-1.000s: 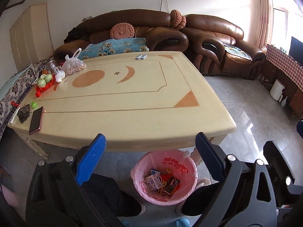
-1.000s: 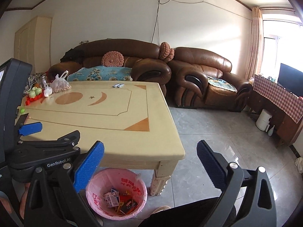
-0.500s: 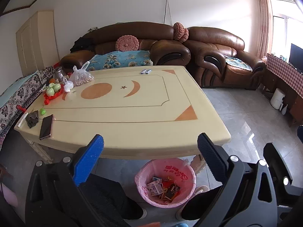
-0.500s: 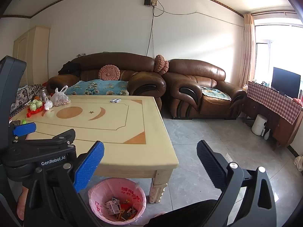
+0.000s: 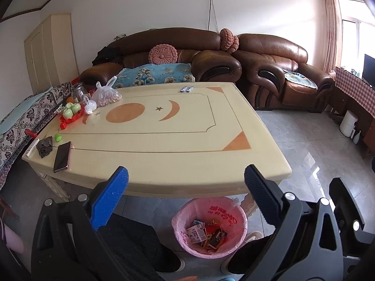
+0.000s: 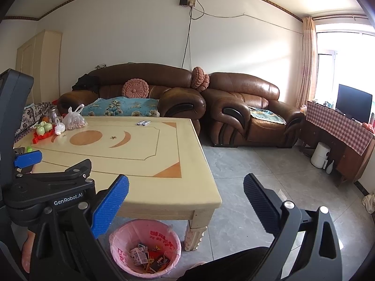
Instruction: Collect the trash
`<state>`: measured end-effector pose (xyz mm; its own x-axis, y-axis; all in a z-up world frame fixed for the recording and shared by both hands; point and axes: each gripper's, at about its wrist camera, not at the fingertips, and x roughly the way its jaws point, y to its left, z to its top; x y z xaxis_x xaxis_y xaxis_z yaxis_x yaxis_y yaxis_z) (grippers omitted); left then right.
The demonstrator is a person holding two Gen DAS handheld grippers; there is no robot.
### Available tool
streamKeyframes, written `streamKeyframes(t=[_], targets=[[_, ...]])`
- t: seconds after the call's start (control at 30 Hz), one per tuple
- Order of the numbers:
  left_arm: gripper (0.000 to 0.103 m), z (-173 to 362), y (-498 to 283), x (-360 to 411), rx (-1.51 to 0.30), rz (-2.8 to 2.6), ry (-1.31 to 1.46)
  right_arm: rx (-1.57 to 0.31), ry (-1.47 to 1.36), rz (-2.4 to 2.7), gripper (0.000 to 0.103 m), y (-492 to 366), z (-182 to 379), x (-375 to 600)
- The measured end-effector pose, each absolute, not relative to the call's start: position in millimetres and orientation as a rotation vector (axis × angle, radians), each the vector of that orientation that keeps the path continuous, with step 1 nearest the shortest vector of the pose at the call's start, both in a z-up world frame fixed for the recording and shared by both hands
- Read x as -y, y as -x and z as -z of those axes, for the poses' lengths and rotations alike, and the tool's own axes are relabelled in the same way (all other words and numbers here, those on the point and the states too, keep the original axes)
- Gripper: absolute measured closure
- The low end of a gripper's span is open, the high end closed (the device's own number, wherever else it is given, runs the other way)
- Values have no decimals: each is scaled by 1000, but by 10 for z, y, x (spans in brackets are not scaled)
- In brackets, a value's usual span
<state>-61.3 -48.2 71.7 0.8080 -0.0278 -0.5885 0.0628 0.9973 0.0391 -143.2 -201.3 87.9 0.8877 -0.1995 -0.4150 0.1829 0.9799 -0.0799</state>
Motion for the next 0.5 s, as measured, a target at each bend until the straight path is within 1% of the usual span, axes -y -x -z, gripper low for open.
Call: streamKeyframes(t=[0.5], targets=[[6,-700,632,471,-635,48,-53,-430,45,203,7,1432,-888,1974]])
